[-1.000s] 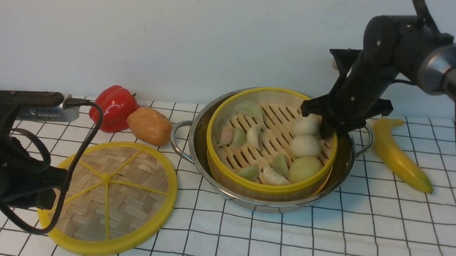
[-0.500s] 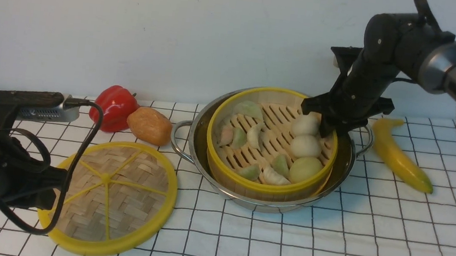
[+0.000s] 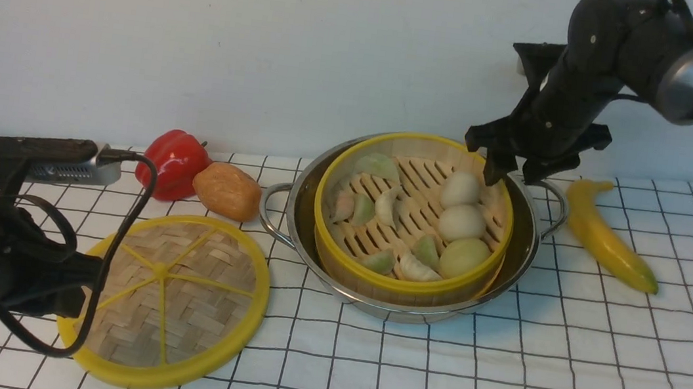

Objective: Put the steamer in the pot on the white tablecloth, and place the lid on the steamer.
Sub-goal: 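Place the bamboo steamer basket of food into the steel pot with the right gripper, then grasp the bamboo steamer lid lying on the table by its centre knob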

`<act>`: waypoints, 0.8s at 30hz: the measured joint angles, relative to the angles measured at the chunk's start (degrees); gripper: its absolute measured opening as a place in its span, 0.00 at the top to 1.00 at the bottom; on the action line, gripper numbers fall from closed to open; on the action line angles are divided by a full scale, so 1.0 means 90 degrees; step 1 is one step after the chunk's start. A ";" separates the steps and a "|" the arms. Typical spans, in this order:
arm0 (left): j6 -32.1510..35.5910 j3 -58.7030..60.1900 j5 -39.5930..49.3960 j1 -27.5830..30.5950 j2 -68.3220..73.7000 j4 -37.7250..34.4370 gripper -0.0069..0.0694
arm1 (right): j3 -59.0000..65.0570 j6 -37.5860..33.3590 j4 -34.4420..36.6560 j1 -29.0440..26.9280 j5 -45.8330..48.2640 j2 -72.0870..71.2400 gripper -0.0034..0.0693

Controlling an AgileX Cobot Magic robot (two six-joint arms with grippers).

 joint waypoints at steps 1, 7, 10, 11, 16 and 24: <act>0.0000 0.0000 -0.0051 0.0000 0.0000 0.0000 0.59 | 0.0000 0.0000 -0.0006 -0.0006 0.0000 -0.0122 0.38; 0.0008 0.0000 -0.0433 0.0000 0.0000 -0.0092 0.59 | 0.0000 -0.0049 -0.0012 -0.0024 0.0006 -0.0684 0.38; 0.0049 0.0000 -0.0884 0.0000 0.0020 -0.0293 0.59 | 0.0000 -0.0070 0.0018 -0.0099 0.0011 -0.1295 0.39; 0.0049 0.0000 -0.0973 0.0000 0.0041 -0.0342 0.59 | 0.0000 -0.0100 0.0018 -0.0146 0.0011 -0.1509 0.41; 0.0244 0.0000 -0.1355 0.0000 0.0390 -0.0636 0.59 | 0.0000 -0.0298 0.0023 -0.0469 -0.0001 -0.2861 0.55; 0.0790 0.0000 -0.1886 -0.0006 0.0949 -0.1093 0.59 | 0.0813 -0.0900 -0.0042 -0.0666 -0.0064 -0.5450 0.84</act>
